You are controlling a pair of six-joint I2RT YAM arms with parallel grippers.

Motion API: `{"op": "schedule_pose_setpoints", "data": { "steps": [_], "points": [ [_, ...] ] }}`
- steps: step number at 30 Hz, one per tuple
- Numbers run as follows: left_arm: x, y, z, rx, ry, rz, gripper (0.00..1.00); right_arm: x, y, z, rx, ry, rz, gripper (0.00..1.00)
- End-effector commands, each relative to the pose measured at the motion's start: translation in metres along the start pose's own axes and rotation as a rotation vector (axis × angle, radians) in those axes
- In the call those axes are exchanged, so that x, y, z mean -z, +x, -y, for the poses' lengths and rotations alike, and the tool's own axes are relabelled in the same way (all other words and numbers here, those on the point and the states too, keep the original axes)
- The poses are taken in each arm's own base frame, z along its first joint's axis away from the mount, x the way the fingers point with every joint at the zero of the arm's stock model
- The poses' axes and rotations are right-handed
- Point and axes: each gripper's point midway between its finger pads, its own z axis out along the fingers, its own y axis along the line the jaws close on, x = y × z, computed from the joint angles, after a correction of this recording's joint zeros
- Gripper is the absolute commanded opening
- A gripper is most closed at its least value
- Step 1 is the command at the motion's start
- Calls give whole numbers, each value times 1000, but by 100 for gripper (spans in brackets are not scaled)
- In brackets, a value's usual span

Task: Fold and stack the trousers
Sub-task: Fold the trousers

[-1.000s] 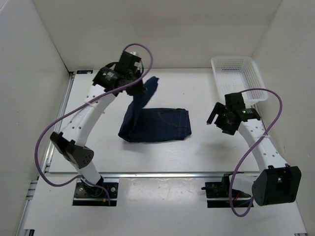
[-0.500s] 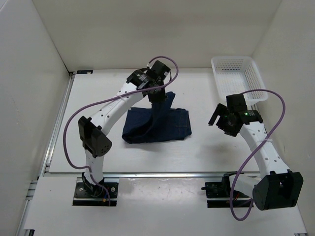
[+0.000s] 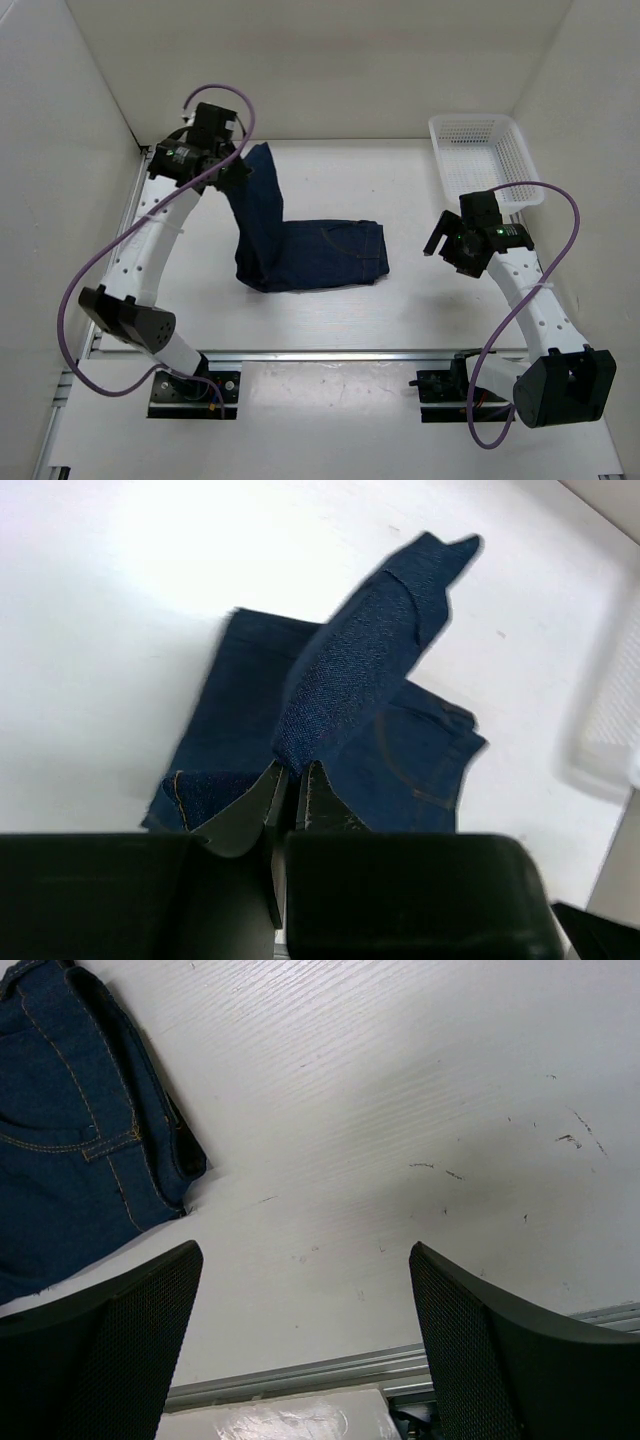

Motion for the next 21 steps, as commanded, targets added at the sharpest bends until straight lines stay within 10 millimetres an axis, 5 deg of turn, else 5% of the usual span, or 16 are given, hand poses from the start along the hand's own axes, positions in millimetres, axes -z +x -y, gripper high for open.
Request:
{"op": "schedule_pose_setpoints", "data": {
  "steps": [1, 7, 12, 17, 21],
  "points": [
    [3, -20, -47, 12, -76, 44, 10, 6, -7, -2, 16, -8, 21, 89],
    [7, -49, -124, 27, -220, 69, 10, 6, -7, -2, 16, -8, 21, 89],
    [15, -60, -163, 41, -269, 83, 10, 4, -4, 0, 16, -3, 14, 89],
    [5, -53, -168, 49, -251, 49, 10, 4, -3, -2, 16, -11, 9, 89],
    [11, -56, -150, 64, -182, 83, 10, 2, -1, 0, 17, -6, 1, 89]
  ]
}}
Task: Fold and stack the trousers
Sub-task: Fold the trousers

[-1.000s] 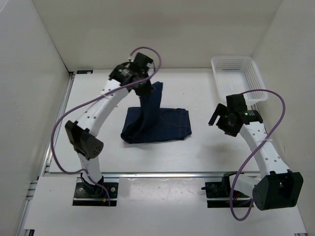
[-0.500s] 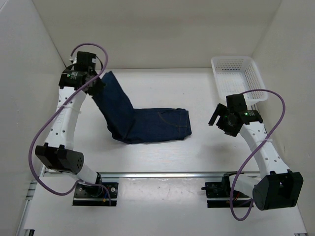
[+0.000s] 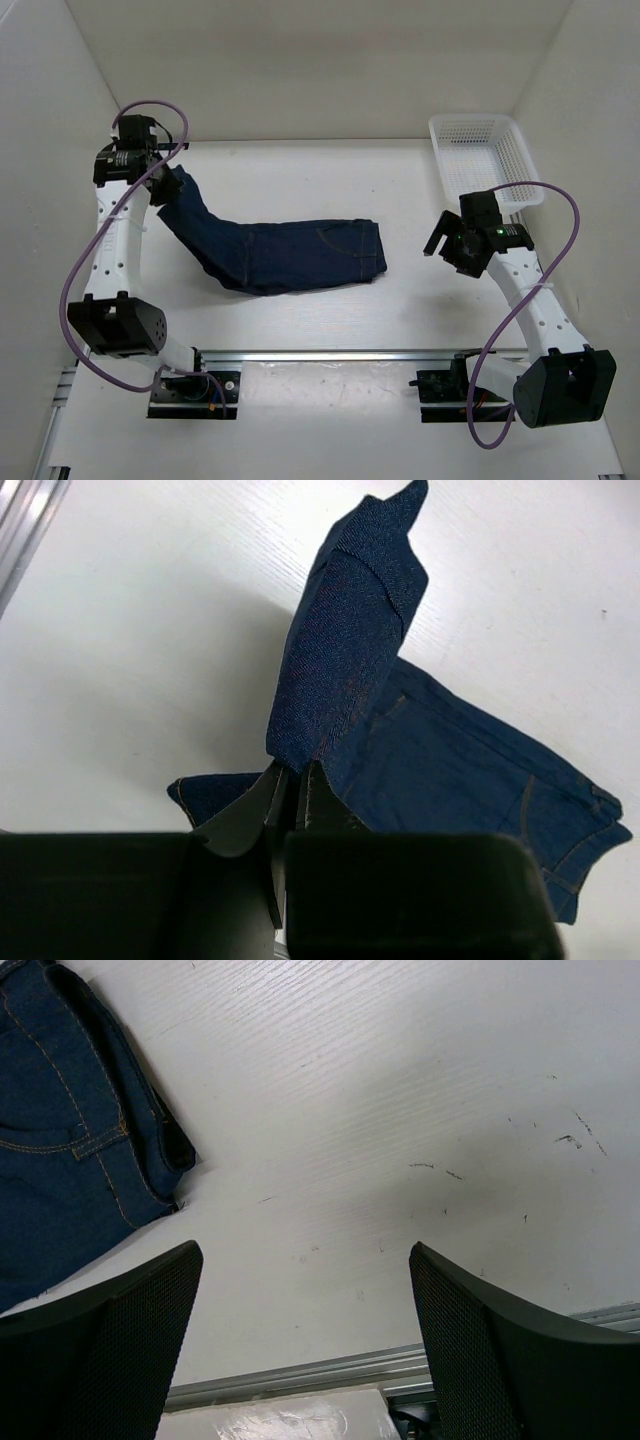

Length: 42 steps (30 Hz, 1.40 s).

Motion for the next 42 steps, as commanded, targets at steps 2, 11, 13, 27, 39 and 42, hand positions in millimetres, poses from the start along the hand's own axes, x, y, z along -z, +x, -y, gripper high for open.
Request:
{"op": "schedule_pose_setpoints", "data": {
  "steps": [2, 11, 13, 27, 39, 42],
  "points": [
    [40, -6, 38, 10, 180, 88, 10, 2, -1, 0, 15, -5, 1, 89],
    [62, 37, 122, -55, 353, 41, 10, 0, 2, 2, 16, -1, -6, 89],
    [64, 53, 145, -75, 374, 25, 10, 0, 2, 2, 16, -1, -6, 89],
    [73, 176, 298, -118, 473, -58, 10, -2, 3, 6, 16, 21, -4, 89],
    [71, 209, 320, -271, 476, -116, 84, 7, 3, 9, 30, 11, 11, 67],
    [70, 195, 291, -280, 444, -99, 75, 1, 3, -7, 42, -69, -14, 44]
  ]
}}
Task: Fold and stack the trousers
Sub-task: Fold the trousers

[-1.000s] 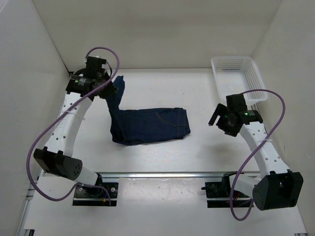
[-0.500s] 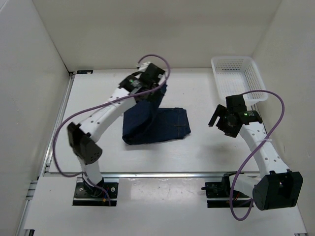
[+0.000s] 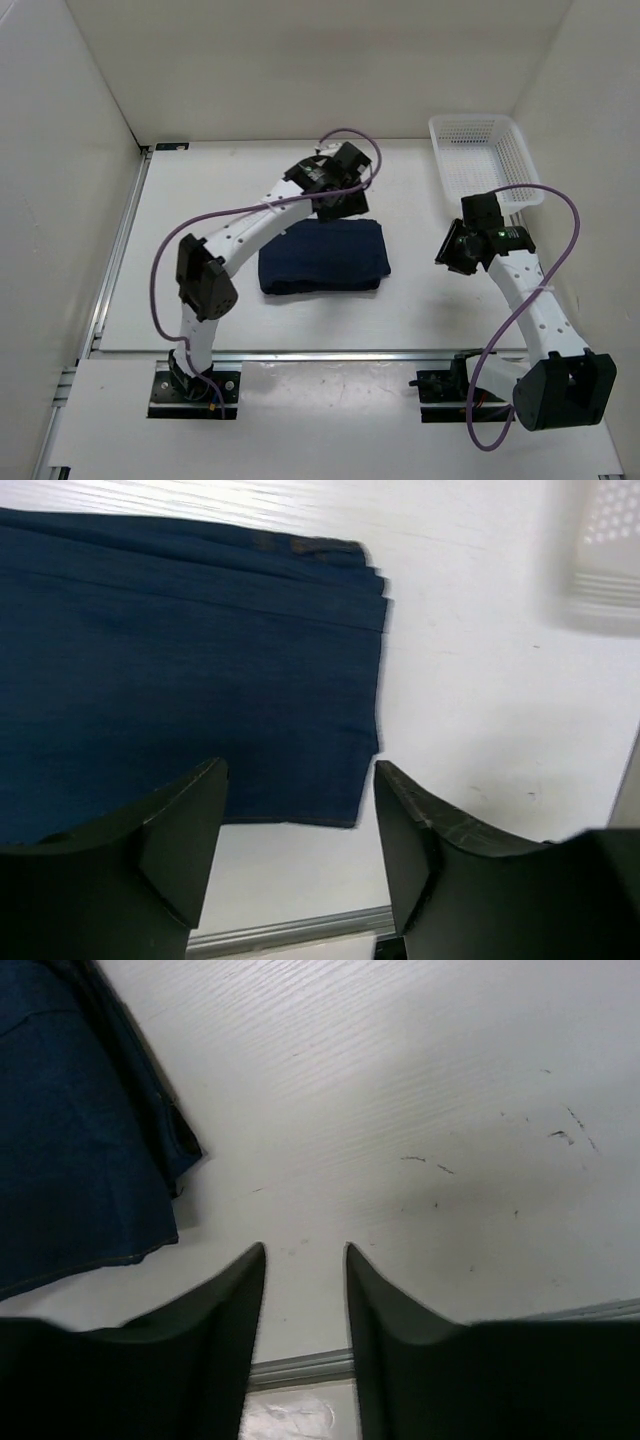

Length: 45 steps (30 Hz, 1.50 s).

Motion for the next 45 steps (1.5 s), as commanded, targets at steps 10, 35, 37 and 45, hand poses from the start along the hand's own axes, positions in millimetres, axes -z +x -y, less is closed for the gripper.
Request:
{"op": "schedule_pose_setpoints", "data": {
  "steps": [10, 35, 37, 45],
  "points": [
    [49, 21, -177, 67, -225, -19, 64, -30, 32, -101, 249, -352, -224, 73],
    [64, 16, -187, 58, -218, -5, 64, -61, 0, -154, 344, -258, -131, 0],
    [62, 16, -184, 49, -210, -13, 64, -56, -11, -154, 352, -233, -100, 0],
    [17, 38, -182, -3, -228, -129, 63, -102, -10, -147, 349, -147, -165, 40]
  ]
}}
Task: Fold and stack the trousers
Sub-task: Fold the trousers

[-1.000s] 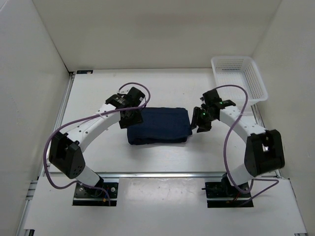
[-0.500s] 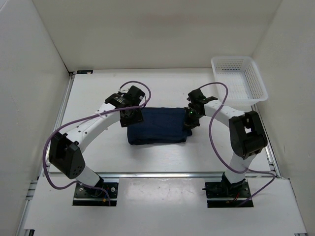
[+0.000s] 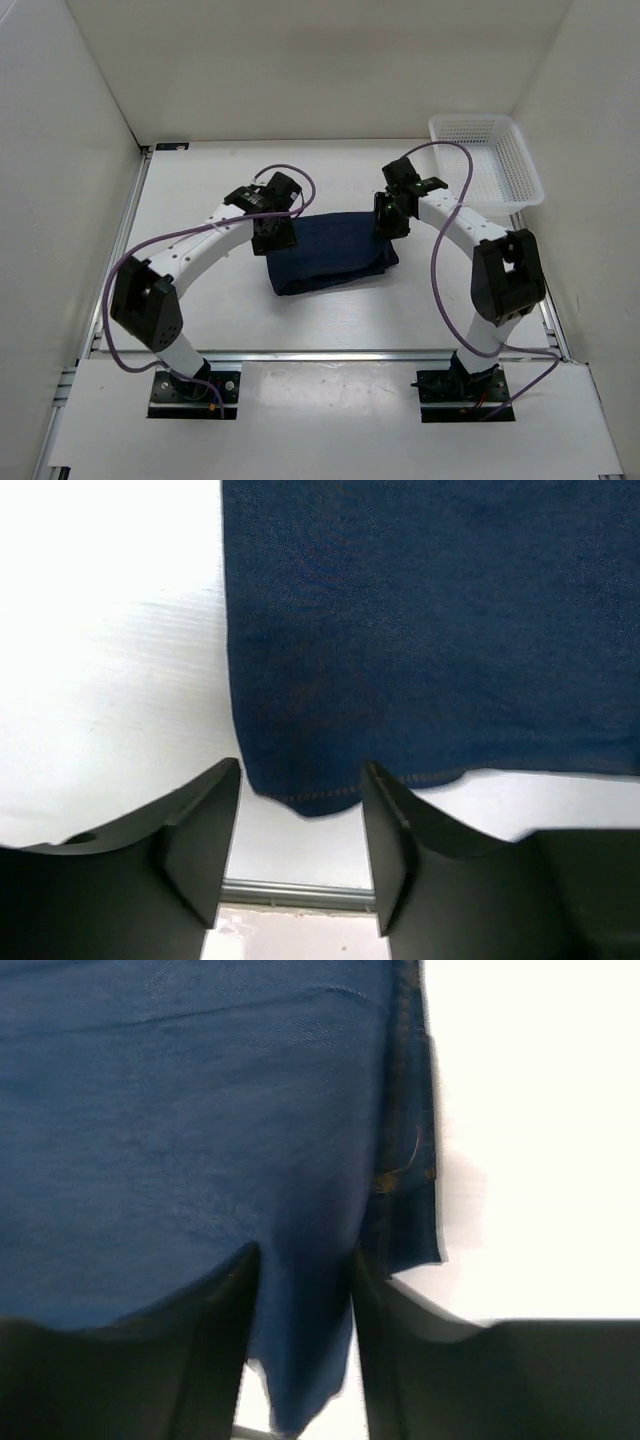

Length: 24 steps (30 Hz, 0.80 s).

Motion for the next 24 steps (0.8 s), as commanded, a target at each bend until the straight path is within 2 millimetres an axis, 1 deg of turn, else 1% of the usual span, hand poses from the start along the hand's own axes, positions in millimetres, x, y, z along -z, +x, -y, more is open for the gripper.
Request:
{"op": "schedule_pose_setpoints", "data": {
  "steps": [1, 2, 3, 4, 5, 6, 7, 8, 9, 10, 11, 12, 13, 14, 15, 16, 17, 18, 19, 20, 21, 22, 23, 24],
  "points": [
    [-13, 6, 14, -38, 22, -41, 61, -14, 1, 15, -22, 71, -26, 51],
    [-17, 10, 17, -48, 23, -46, 61, -3, -3, 12, -31, 56, 8, 63],
    [-17, 10, 17, -48, 23, -46, 59, 2, -8, 13, -49, 66, 40, 81],
    [-23, 16, 16, -44, 16, -70, 56, 17, -14, 8, -48, 60, 89, 84],
    [-29, 22, 15, -47, 12, -87, 49, 23, -14, 12, -59, 81, 106, 84],
    [-32, 25, 16, -47, 19, -93, 43, 27, -10, 17, -80, 101, 109, 76],
    [-37, 32, 15, -35, 20, -109, 38, 39, -10, 18, -94, 102, 133, 67],
    [-48, 55, 9, -38, 13, -166, 26, 40, -4, 21, -94, 105, 126, 55],
    [-52, 64, 10, -37, 20, -181, 23, 43, 2, 16, -95, 84, 119, 44],
    [-61, 69, 11, -36, 31, -187, 23, 47, 7, 13, -101, 75, 123, 21],
    [-66, 75, 10, -24, 26, -203, 23, 38, 20, 15, -100, 71, 87, 14],
    [-72, 78, 9, -16, 17, -211, 23, 34, 27, 12, -92, 53, 72, 9],
    [-75, 82, 12, -25, 15, -216, 22, 21, 31, 9, -101, 37, 52, 2],
    [-84, 83, 14, -28, 4, -226, 22, 11, 35, 12, -101, 48, 34, 0],
    [-85, 78, 22, -40, 5, -206, 22, 1, 37, 14, -102, 57, 18, 0],
    [-89, 76, 26, -41, 3, -208, 22, -19, 44, 24, -88, 111, -20, 0],
    [-98, 78, 25, -57, -18, -216, 21, -28, 38, 33, -72, 159, -1, 0],
    [-100, 74, 30, -55, -14, -212, 21, -44, 41, 41, -79, 190, -29, 0],
    [-102, 74, 31, -65, -14, -213, 21, -51, 42, 49, -80, 204, -42, 0],
    [-101, 70, 34, -63, -6, -206, 21, -56, 40, 44, -82, 186, -48, 0],
    [-98, 70, 33, -74, -12, -212, 21, -58, 35, 40, -72, 171, -47, 0],
    [-82, 62, 35, -67, 13, -189, 22, -56, 33, 39, -72, 171, -48, 0],
    [-69, 55, 37, -73, 35, -170, 26, -51, 32, 38, -72, 168, -42, 0],
    [-58, 45, 34, -81, 28, -129, 36, -33, 19, 31, -72, 142, 8, 2]
  ]
}}
